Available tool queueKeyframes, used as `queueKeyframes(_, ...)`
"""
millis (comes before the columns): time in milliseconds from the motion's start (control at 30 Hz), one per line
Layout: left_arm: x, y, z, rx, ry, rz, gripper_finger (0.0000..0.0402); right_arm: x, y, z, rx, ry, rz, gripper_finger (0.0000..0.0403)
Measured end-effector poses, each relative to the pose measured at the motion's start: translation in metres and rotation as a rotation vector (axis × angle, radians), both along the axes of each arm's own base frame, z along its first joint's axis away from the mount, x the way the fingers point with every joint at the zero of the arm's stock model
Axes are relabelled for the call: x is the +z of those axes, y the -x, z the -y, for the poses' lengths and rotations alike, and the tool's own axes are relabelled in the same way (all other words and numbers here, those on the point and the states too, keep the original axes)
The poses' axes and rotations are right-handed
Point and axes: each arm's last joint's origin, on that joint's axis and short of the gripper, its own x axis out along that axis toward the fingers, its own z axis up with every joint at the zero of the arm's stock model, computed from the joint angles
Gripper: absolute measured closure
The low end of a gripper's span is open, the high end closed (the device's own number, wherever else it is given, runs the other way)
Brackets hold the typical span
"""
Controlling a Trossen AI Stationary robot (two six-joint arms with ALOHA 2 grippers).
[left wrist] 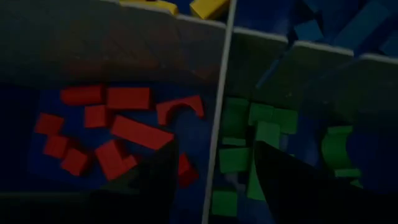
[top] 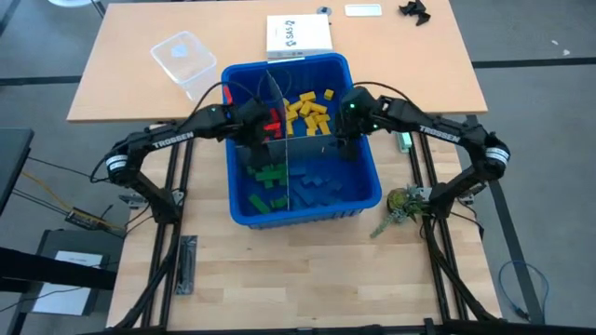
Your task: Sort Items/Unsort Items
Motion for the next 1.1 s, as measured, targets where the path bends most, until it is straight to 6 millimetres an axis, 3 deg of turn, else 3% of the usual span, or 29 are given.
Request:
queueKeyframes(100,-0.008,0.0,0.0,-0.023,0.012,-0.003,0.0192,-0.01,-0.005,0.005,-0.004,-0.015,-0.03,0.0177)
queueKeyframes(233,-0.013,-0.001,0.0,-0.031,0.013,-0.001,0.0237,-0.016,-0.008,0.008,-0.009,-0.022,-0.047,0.0202)
queueKeyframes(400,-0.012,-0.004,-0.001,-0.029,-0.009,0.035,0.0306,-0.014,-0.011,0.009,-0.007,0.004,-0.017,0.0282)
queueKeyframes(600,-0.011,-0.006,-0.002,-0.027,-0.021,0.057,0.0327,-0.02,-0.012,0.014,-0.013,0.003,-0.043,0.039)
queueKeyframes(833,-0.006,-0.005,-0.003,-0.006,-0.048,0.046,0.0327,-0.015,-0.011,0.013,-0.015,0.036,-0.039,0.0396)
queueKeyframes(1100,0.035,-0.005,-0.003,-0.001,-0.094,0.116,0.0327,0.026,-0.008,0.008,-0.019,0.056,-0.004,0.0399)
